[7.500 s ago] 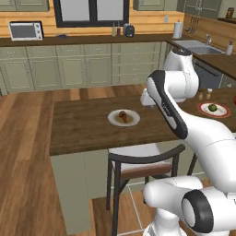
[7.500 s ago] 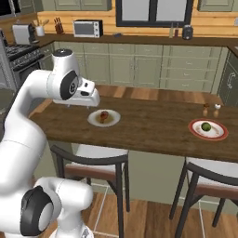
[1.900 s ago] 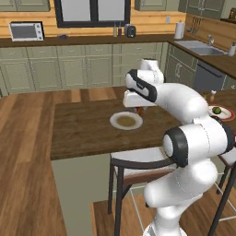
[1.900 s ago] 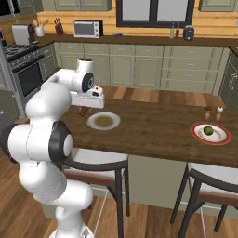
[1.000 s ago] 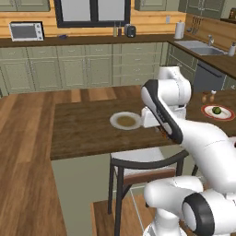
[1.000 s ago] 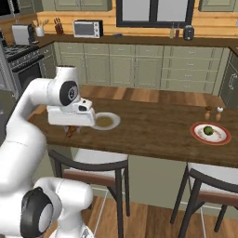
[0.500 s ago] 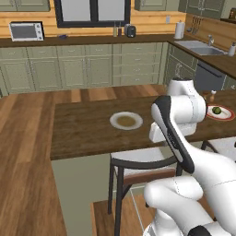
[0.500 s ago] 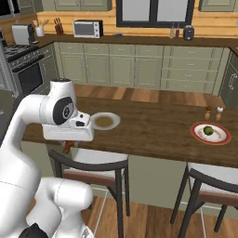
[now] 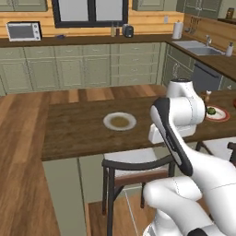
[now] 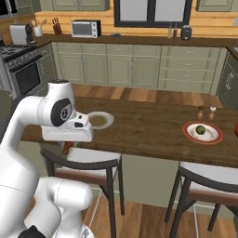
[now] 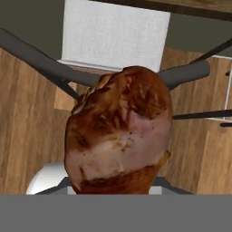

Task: Pick the chicken drumstick and lime from their plates and place them in the bowl. Then put the bowl in the fridge.

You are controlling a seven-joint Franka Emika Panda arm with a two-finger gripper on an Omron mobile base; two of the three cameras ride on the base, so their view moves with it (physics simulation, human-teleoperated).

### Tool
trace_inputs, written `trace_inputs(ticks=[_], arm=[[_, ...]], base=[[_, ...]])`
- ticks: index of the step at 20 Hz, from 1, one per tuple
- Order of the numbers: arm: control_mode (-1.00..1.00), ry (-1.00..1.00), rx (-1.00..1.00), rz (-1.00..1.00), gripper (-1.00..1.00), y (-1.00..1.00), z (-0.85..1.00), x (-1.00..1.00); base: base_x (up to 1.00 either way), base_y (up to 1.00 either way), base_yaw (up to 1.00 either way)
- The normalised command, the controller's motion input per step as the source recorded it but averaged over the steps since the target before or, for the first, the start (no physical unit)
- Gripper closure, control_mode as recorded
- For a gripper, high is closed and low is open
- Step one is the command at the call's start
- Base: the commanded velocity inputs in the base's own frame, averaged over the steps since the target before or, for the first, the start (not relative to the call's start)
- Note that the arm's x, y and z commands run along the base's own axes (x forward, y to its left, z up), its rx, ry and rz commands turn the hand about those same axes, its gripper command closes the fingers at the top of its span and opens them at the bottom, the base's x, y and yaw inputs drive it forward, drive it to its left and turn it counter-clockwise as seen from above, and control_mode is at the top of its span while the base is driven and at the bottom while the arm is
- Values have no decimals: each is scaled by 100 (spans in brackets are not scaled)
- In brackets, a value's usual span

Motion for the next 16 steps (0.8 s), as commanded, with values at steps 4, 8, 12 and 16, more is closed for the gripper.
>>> trace_inputs(ticks=[4, 8, 12, 16], arm=[[100, 0, 0, 0, 100, 0, 0, 0], [100, 0, 0, 0, 100, 0, 0, 0], [100, 0, 0, 0, 100, 0, 0, 0], [100, 0, 0, 0, 100, 0, 0, 0]], base=[[-2, -98, 1], [0, -100, 1], [-1, -100, 0], [0, -100, 0]])
